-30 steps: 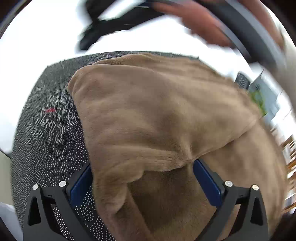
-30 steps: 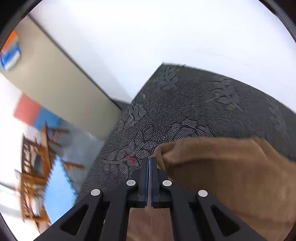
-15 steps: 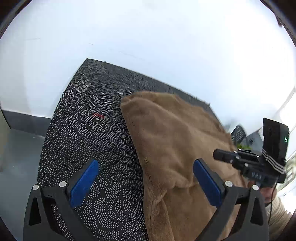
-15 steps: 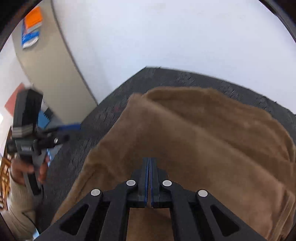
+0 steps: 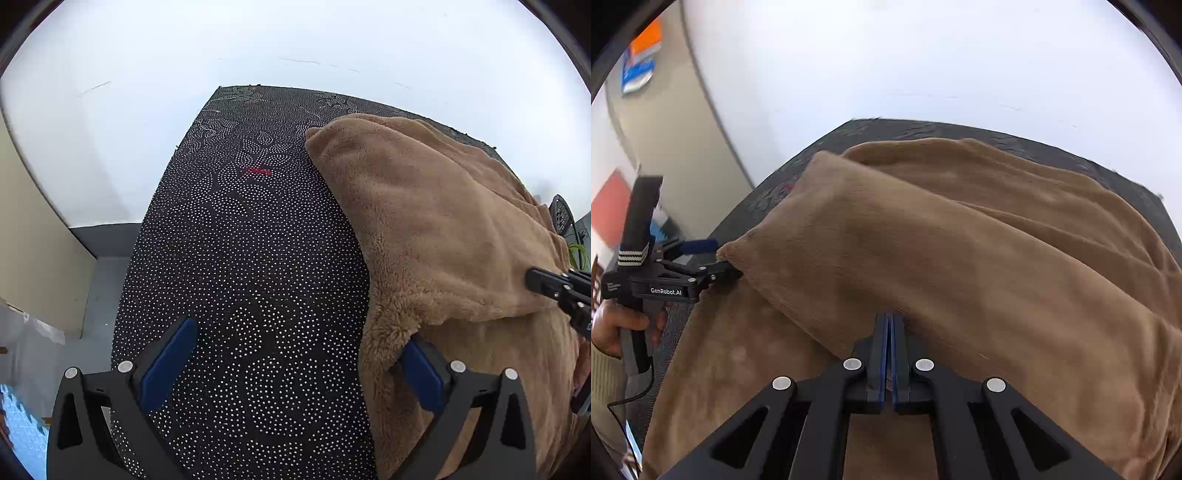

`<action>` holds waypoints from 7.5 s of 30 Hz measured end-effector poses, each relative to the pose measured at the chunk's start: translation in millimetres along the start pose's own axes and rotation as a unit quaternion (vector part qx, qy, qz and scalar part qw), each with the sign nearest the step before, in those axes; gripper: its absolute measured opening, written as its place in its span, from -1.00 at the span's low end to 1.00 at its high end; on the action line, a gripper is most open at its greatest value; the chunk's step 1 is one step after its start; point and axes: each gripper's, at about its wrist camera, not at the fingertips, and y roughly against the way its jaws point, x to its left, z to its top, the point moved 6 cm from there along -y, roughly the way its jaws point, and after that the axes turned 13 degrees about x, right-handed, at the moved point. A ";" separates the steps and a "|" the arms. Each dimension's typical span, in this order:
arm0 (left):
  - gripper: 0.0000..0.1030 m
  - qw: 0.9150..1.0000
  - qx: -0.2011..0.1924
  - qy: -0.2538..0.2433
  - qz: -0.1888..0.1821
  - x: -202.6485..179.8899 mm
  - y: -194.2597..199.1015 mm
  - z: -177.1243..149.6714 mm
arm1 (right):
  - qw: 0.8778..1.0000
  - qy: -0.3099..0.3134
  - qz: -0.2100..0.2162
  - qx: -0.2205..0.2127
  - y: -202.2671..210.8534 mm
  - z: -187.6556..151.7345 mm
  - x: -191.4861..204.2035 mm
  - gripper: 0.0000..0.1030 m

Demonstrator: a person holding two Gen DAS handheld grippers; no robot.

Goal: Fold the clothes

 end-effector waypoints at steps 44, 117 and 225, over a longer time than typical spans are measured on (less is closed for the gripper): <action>1.00 0.999 -0.015 -0.024 -0.020 -109.0 -15.0 39.3 | 0.981 -0.049 -0.186 -0.023 12.8 -44.2 -165.8 -0.98; 1.00 0.995 -0.062 -0.055 0.057 -126.7 -10.4 26.2 | 0.985 -0.066 -0.157 -0.014 13.1 -46.9 -127.2 1.00; -0.06 0.983 -0.139 -0.117 0.019 -114.3 114.3 -295.5 | 0.955 -0.020 -0.269 -0.127 160.7 -376.1 -28.3 -0.64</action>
